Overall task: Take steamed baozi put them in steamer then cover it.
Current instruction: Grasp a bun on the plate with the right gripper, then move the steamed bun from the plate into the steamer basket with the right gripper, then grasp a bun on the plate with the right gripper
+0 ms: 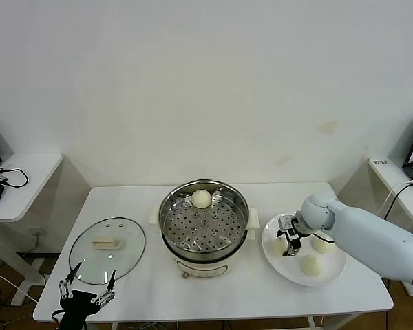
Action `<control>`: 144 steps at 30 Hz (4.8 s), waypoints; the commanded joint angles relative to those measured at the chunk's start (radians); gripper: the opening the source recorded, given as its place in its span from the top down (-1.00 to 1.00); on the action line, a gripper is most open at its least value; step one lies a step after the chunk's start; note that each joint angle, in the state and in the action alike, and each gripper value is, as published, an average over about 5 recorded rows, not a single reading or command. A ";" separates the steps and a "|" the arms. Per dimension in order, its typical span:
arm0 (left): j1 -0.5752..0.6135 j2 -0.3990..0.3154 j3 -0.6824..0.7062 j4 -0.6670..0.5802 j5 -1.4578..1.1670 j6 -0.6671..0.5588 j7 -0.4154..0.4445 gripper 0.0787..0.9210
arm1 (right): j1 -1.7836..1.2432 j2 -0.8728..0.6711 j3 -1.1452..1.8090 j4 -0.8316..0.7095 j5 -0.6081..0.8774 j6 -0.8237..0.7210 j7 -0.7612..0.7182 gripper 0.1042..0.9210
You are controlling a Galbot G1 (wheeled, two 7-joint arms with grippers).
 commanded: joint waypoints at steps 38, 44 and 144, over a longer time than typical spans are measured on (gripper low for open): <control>-0.037 0.042 0.019 -0.012 -0.009 0.009 0.006 -0.77 | 0.865 0.165 -0.439 0.267 0.605 -0.186 0.070 -0.17; -0.039 0.045 0.002 -0.002 -0.016 0.008 0.006 -0.77 | 0.760 0.331 -0.437 0.195 0.659 -0.250 0.123 -0.18; -0.033 0.069 -0.002 0.008 -0.021 0.009 0.011 -0.77 | -0.135 -0.501 0.148 0.413 0.028 -0.007 -0.103 -0.76</control>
